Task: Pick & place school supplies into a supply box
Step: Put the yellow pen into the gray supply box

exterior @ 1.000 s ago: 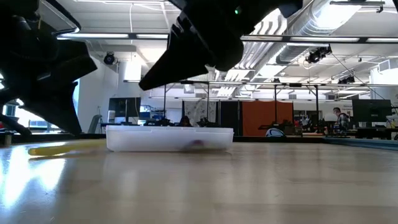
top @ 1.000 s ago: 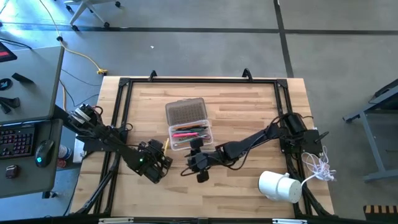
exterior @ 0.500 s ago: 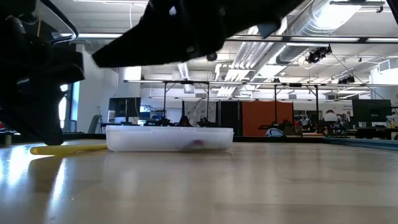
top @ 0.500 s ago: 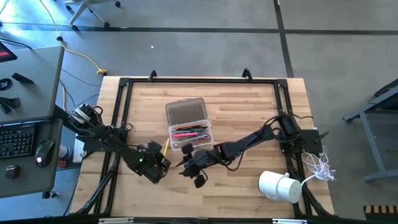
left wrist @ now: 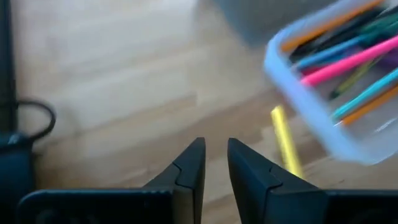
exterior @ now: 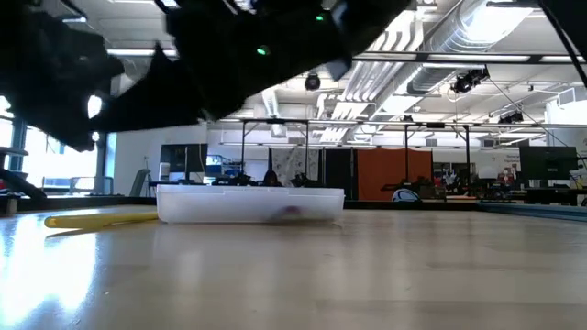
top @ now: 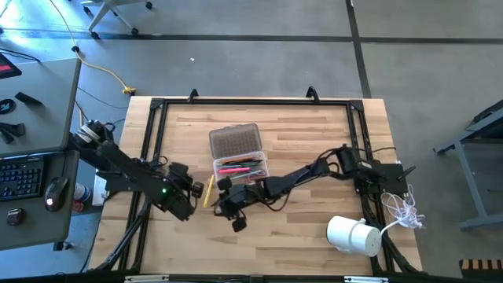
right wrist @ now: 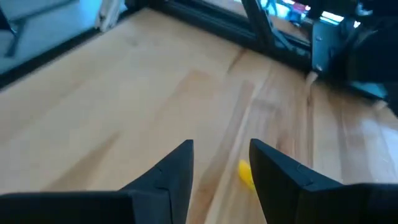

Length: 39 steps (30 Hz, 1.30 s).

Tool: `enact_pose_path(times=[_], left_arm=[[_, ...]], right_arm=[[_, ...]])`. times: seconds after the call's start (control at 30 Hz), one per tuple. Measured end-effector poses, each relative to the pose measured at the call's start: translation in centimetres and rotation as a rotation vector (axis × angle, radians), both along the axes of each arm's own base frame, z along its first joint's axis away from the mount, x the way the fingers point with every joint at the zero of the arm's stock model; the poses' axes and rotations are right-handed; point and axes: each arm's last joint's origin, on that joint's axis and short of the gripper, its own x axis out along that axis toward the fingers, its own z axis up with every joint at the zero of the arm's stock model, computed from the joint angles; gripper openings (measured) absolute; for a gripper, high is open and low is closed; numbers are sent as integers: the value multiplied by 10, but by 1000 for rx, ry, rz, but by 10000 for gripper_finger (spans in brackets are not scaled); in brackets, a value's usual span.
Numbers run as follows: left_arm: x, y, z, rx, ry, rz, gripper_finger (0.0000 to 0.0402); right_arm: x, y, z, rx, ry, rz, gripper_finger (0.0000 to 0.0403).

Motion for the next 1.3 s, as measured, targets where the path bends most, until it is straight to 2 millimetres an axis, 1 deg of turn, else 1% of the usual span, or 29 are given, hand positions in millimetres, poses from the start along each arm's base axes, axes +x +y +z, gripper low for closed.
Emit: enact_pose_path(times=[0.03,0.1,0.17,0.27,0.37,0.53,0.6,0.73,0.93,1.13,1.3], left_arm=[[-1,1,3,15,-22,-11,102],[-4,5,10,53,-58,-33,101],[-6,8,17,74,-96,-43,101],[-12,13,24,88,-113,-46,101],[-16,16,29,88,-113,-47,101],[-19,18,31,115,-101,-62,101],[-19,18,31,119,-96,-62,101],[-21,20,31,136,-80,-65,101],[-21,20,31,140,-75,-65,101],[-22,20,31,144,-69,-66,101],[-22,20,31,145,-68,-66,101]], right_arm=[[5,-3,1,11,-1,8,140],[16,-11,-3,33,18,13,140],[25,-17,-13,44,37,24,140],[40,-24,-22,51,45,36,140],[52,-24,-23,26,36,47,140],[66,-33,-35,-15,92,46,140],[68,-38,-36,-18,117,36,140],[65,-47,-43,-22,173,23,140],[64,-47,-45,-18,200,34,140],[61,-42,-46,77,244,116,140],[58,-27,-47,102,261,171,140]])
